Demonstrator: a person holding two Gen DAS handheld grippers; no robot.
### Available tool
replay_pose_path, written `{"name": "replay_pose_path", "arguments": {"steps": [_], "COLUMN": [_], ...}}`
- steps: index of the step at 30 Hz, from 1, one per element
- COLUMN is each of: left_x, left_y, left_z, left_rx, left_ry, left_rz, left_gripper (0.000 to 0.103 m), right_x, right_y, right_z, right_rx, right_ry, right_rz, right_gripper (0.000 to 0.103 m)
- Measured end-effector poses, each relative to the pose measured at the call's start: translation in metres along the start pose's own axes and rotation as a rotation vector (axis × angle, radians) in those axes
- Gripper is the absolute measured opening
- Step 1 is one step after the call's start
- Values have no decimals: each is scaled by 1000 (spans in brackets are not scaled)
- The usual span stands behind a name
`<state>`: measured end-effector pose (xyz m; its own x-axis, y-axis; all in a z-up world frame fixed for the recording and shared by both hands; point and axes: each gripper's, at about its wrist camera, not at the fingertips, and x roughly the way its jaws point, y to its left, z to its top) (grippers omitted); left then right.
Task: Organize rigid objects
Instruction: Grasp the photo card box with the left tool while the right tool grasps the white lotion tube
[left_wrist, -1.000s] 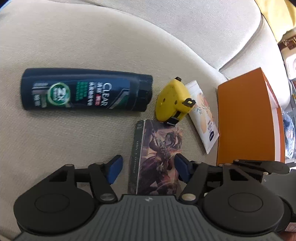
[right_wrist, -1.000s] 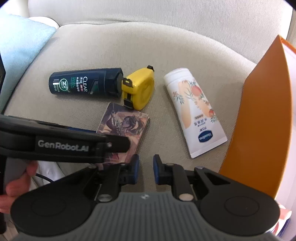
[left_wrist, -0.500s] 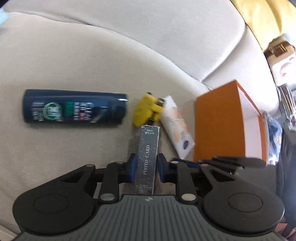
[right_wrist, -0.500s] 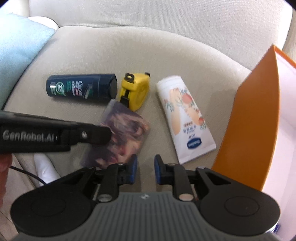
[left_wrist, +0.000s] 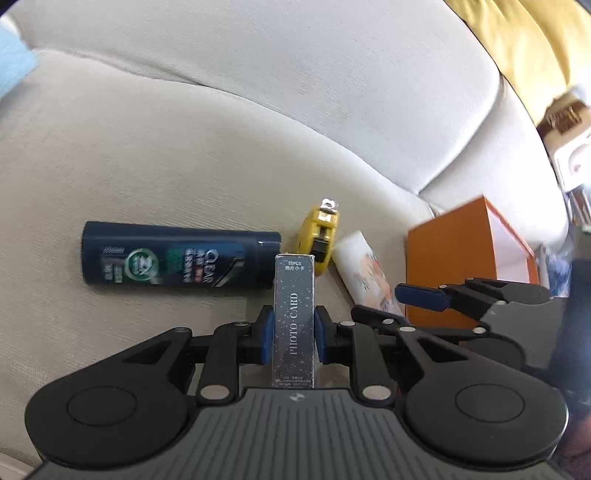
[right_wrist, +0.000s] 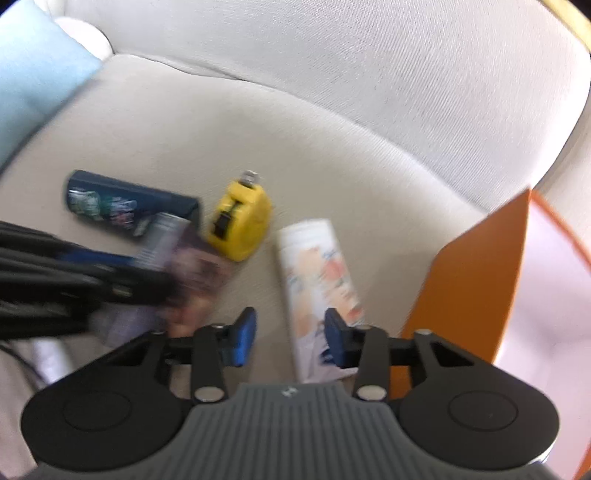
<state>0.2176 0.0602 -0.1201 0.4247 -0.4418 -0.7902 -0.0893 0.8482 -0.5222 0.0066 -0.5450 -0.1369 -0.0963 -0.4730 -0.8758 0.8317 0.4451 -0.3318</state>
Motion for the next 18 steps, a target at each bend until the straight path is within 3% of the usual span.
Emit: {"name": "replay_pose_path", "arguments": {"steps": [6,12,14,18], "left_x": [-2,1,0,-2], "left_y": [7,7,9,13], "left_z": [0,-4,-4,-6], "left_rx": [-23,-23,-30,-43], "left_ry": [-2,4,2,2], "left_rz": [19,19,16,18], "left_gripper": [25,25,25,25], "right_x": [31,35,32,22], "right_y": [8,5,1,-4], "right_z": [10,14,16,12], "right_rx": [-105,-94,-69,-34], "right_ry": [83,95,87,80], "right_rz": [-84,-92,-95,-56], "right_gripper": [57,58,43,41]}}
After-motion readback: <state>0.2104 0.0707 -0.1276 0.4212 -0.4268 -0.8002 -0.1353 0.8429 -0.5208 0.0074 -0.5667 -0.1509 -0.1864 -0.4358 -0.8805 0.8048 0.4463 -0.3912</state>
